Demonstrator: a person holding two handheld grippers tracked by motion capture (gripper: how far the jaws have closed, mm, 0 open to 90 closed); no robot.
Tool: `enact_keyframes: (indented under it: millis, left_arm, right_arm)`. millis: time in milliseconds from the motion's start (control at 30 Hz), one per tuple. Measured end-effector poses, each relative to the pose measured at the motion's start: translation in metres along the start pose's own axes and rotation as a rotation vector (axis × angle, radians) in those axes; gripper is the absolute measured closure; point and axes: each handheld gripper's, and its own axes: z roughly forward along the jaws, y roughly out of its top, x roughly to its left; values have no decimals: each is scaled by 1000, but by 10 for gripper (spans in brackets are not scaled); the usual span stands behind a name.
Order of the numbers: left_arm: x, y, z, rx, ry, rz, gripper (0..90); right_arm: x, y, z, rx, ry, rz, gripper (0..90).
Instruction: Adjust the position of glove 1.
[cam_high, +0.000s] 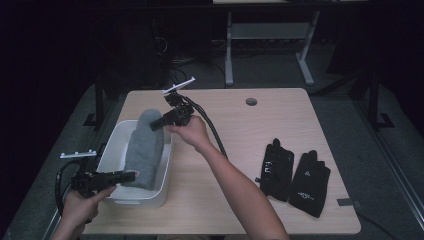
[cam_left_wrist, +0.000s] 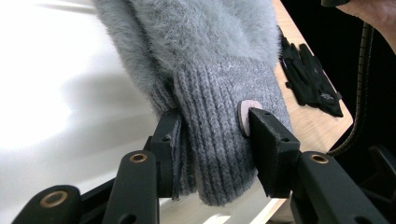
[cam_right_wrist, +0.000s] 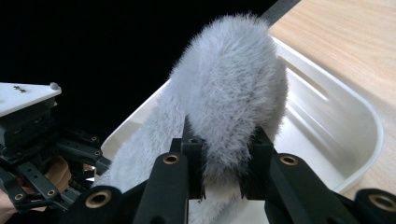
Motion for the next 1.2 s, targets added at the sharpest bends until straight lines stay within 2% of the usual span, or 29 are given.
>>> enact_keyframes:
  millis: [267,467,500,600,700,733,800,833,1067,1167,1200]
  left_arm:
    - [8,-4,6,31,33,-10,560]
    - [9,-6,11,60,61,-9,551]
    - [9,-6,13,84,67,-14,544]
    - [9,-7,15,94,60,-11,555]
    - [9,-6,16,102,66,-15,496]
    - [9,-6,16,102,66,-15,496]
    - [9,-5,16,103,72,-8,495]
    - [8,-4,15,90,86,-6,468]
    - [6,0,11,79,94,14,466]
    - [3,2,11,75,101,36,466]
    - [2,2,11,69,98,30,466]
  right_arm:
    - [-10,-7,13,33,-13,31,748]
    - [-13,-9,18,51,-17,30,742]
    - [-14,-10,22,65,-28,27,737]
    - [-14,-11,26,75,-32,21,722]
    - [-13,-12,32,100,-85,1,566]
    - [-13,-12,33,102,-96,-1,551]
    - [-14,-12,33,106,-100,0,531]
    - [-14,-11,31,88,-120,-3,476]
    - [-11,-9,18,67,-136,-16,479]
    - [-10,-9,11,60,-136,-20,480]
    - [-10,-9,9,58,-133,-22,483]
